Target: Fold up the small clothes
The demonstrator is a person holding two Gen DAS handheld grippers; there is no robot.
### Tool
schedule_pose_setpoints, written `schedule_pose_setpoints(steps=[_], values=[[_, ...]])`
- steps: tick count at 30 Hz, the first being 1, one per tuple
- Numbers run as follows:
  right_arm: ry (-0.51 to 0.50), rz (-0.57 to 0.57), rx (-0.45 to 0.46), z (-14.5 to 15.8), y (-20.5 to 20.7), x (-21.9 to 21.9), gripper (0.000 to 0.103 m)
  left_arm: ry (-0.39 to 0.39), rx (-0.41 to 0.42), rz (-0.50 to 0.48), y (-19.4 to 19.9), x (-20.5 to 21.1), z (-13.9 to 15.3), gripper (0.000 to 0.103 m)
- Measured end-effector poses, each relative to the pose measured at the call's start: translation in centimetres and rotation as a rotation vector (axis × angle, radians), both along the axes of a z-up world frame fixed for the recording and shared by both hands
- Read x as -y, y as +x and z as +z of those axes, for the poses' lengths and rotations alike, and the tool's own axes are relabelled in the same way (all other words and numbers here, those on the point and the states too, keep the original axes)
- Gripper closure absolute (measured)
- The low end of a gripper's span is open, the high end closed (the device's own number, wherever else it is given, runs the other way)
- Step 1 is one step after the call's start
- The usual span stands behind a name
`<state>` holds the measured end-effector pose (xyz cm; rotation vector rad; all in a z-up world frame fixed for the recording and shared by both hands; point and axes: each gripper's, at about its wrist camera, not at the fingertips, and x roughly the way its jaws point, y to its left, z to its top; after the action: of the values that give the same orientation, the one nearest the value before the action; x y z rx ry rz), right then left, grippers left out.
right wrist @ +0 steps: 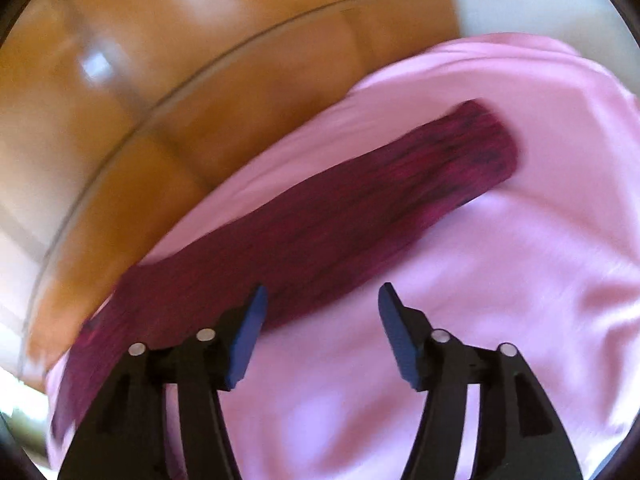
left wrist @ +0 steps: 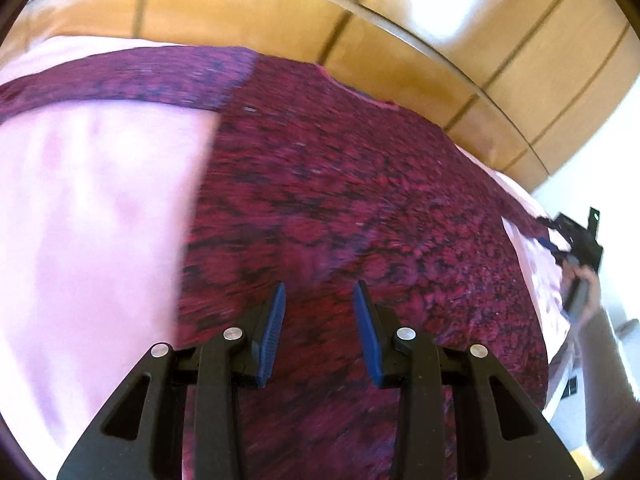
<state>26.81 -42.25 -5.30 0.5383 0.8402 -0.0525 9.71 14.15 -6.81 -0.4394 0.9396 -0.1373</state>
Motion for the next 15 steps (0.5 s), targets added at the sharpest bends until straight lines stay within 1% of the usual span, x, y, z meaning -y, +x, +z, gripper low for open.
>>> schedule_pose_setpoints(steps=[1, 2, 3, 4, 5, 6, 9, 10, 11, 13, 14, 15], values=[[0.012, 0.051, 0.006, 0.3, -0.8, -1.2, 0.044, 0.002, 0.003, 0.034, -0.7, -1.0, 0.2, 0.069], [0.025, 0.111, 0.011, 0.7, -3.4, -2.5, 0.044, -0.003, 0.005, 0.049, -1.2, -1.5, 0.3, 0.069], [0.037, 0.173, 0.009, 0.7, -4.1, -4.1, 0.044, -0.004, 0.007, 0.076, -1.9, -2.4, 0.5, 0.058], [0.05, 0.249, 0.003, 0.6, -5.0, -6.4, 0.044, 0.006, 0.013, 0.113, -2.7, -3.3, 0.6, 0.05], [0.057, 0.299, -0.003, 0.5, -5.6, -8.0, 0.044, 0.009, 0.02, 0.142, -3.4, -4.0, 0.7, 0.044], [0.059, 0.363, -0.014, 0.2, -6.5, -10.2, 0.044, 0.006, 0.022, 0.163, -3.9, -4.6, 0.7, 0.044], [0.022, 0.441, -0.053, -0.9, -8.4, -14.0, 0.045, -0.039, 0.0, 0.181, -5.5, -6.2, 0.1, 0.044], [0.017, 0.45, -0.066, -1.3, -8.5, -14.7, 0.045, -0.048, -0.007, 0.177, -6.1, -6.4, -0.1, 0.044], [0.013, 0.457, -0.079, -1.8, -9.3, -15.3, 0.045, -0.055, -0.011, 0.163, -6.6, -6.5, -0.3, 0.044], [-0.001, 0.454, -0.086, -2.5, -9.5, -15.7, 0.045, -0.067, -0.023, 0.123, -7.5, -6.2, -0.8, 0.045], [0.002, 0.453, -0.084, -2.7, -9.9, -15.7, 0.045, -0.073, -0.028, 0.108, -7.7, -6.0, -1.0, 0.05], [0.013, 0.451, -0.086, -2.6, -9.3, -14.8, 0.045, -0.077, -0.034, 0.088, -8.0, -5.7, -1.2, 0.06]])
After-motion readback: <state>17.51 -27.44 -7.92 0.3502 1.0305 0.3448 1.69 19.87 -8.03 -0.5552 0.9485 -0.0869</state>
